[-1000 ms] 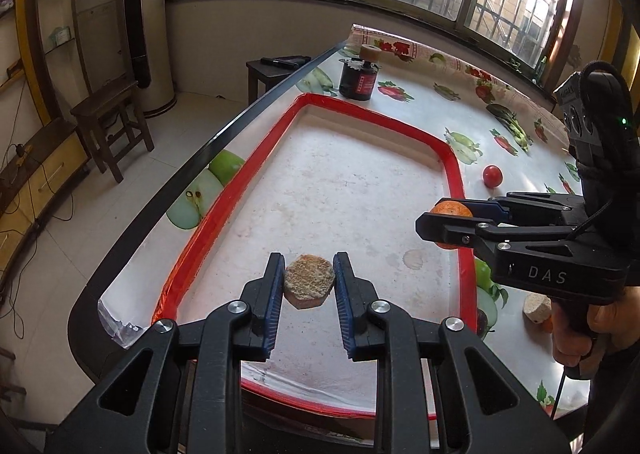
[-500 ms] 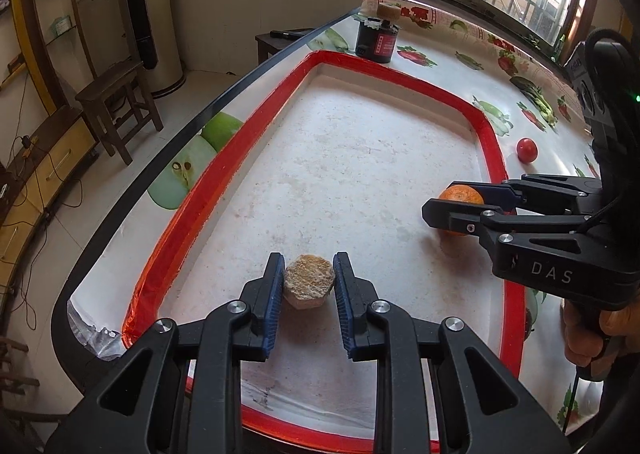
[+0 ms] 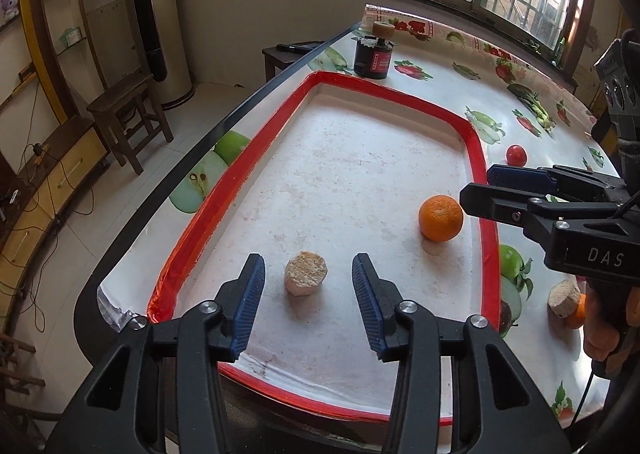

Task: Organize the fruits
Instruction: 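Open the right tool to drop the orange while the left tool releases the biscuit into the tray, then withdraw both tools from the tray back over the table items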

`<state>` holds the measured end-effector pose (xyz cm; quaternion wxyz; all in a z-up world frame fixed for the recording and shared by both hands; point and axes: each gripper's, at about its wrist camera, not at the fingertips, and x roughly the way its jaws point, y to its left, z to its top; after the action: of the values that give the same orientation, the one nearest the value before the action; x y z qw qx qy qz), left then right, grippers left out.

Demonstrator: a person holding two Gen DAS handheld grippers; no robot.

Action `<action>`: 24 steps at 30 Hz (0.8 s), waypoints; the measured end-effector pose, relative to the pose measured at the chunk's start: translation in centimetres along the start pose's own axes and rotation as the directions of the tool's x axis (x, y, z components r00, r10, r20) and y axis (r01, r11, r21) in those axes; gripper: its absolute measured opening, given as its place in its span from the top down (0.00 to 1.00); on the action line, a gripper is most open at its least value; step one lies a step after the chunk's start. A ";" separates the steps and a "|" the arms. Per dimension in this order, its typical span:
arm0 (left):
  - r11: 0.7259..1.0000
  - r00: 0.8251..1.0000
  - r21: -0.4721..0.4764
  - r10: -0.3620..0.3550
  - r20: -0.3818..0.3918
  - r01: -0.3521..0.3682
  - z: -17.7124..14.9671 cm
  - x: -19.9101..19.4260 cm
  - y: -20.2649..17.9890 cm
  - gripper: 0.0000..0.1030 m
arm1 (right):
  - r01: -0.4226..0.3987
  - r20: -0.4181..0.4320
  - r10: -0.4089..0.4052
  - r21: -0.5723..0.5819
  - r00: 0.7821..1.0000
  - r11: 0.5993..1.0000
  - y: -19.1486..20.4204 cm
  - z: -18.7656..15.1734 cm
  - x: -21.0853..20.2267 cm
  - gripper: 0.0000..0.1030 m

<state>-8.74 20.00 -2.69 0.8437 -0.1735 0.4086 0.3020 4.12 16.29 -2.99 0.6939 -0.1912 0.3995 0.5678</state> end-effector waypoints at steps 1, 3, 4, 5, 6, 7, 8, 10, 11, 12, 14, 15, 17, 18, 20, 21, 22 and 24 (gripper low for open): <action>1.000 1.000 0.004 -0.002 0.006 0.002 0.0 -0.3 -0.2 0.58 | -0.002 0.011 0.002 0.005 1.000 1.000 -0.1 -0.2 -0.7 0.44; 1.000 1.000 0.009 -0.009 0.015 0.009 0.0 -0.9 -0.6 0.58 | -0.005 0.030 0.004 0.014 1.000 1.000 -0.2 -0.6 -2.1 0.44; 1.000 1.000 0.011 -0.012 0.019 0.012 0.0 -1.1 -0.8 0.58 | -0.005 0.038 0.005 0.017 0.999 1.000 -0.3 -0.8 -2.7 0.44; 1.000 1.000 0.013 -0.016 0.022 0.016 -0.1 -1.4 -1.0 0.58 | -0.005 0.045 0.004 0.018 0.999 1.000 -0.5 -1.1 -3.3 0.43; 1.000 1.000 0.014 -0.020 0.024 0.020 -0.1 -1.6 -1.2 0.58 | -0.002 0.050 0.001 0.020 0.999 1.000 -0.6 -1.3 -3.9 0.42; 1.000 0.999 0.015 -0.023 0.025 0.023 -0.1 -1.8 -1.4 0.58 | 0.003 0.056 -0.004 0.022 0.998 1.000 -0.7 -1.6 -4.5 0.42; 1.000 0.999 0.017 -0.027 0.028 0.027 -0.1 -2.0 -1.6 0.58 | 0.006 0.062 -0.007 0.025 0.998 1.000 -0.9 -1.9 -5.0 0.41; 0.999 0.999 0.021 -0.034 0.031 0.033 -0.2 -2.4 -2.2 0.54 | 0.008 0.071 -0.010 0.033 0.997 0.999 -1.3 -2.5 -6.1 0.40; 0.999 0.999 0.023 -0.035 0.035 0.035 -0.2 -2.5 -2.4 0.51 | 0.010 0.074 -0.013 0.039 0.997 0.999 -1.5 -2.8 -6.6 0.40; 0.999 0.999 0.027 -0.038 0.039 0.037 -0.3 -2.8 -2.7 0.50 | 0.013 0.080 -0.016 0.042 0.997 0.999 -1.7 -3.2 -7.0 0.39; 0.998 0.998 0.036 -0.044 0.043 0.043 -0.4 -3.1 -3.3 0.49 | 0.024 0.087 -0.028 0.049 0.996 0.999 -2.1 -3.9 -7.9 0.38; 0.998 0.998 0.041 -0.048 0.044 0.046 -0.4 -3.2 -3.6 0.49 | 0.029 0.090 -0.034 0.054 0.995 0.998 -2.4 -4.3 -8.4 0.38; 0.997 0.997 0.049 -0.056 0.045 0.054 -0.5 -3.5 -4.2 0.49 | 0.038 0.095 -0.045 0.067 0.995 0.997 -3.1 -5.0 -9.3 0.38; 0.997 0.997 0.054 -0.062 0.046 0.060 -0.5 -3.6 -4.4 0.49 | 0.042 0.097 -0.049 0.072 0.994 0.996 -3.4 -5.3 -9.7 0.38; 0.996 0.996 0.061 -0.072 0.047 0.069 -0.5 -3.8 -5.0 0.49 | 0.051 0.101 -0.060 0.088 0.993 0.995 -4.1 -6.1 -10.5 0.38; 0.995 0.996 0.065 -0.078 0.049 0.075 -0.5 -3.9 -5.2 0.49 | 0.055 0.102 -0.064 0.095 0.993 0.994 -4.5 -6.5 -10.8 0.38; 0.995 0.995 0.069 -0.082 0.049 0.079 -0.5 -4.1 -5.5 0.49 | 0.060 0.103 -0.071 0.102 0.992 0.993 -4.8 -6.9 -11.1 0.38; 0.993 0.995 0.079 -0.089 0.050 0.085 -0.5 -4.2 -6.1 0.49 | 0.073 0.104 -0.086 0.118 0.991 0.990 -5.6 -7.6 -11.8 0.38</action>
<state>-7.13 13.58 0.61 0.8727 -0.1506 0.3891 0.2536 6.36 1.75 0.42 0.7465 -0.1359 0.3848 0.5255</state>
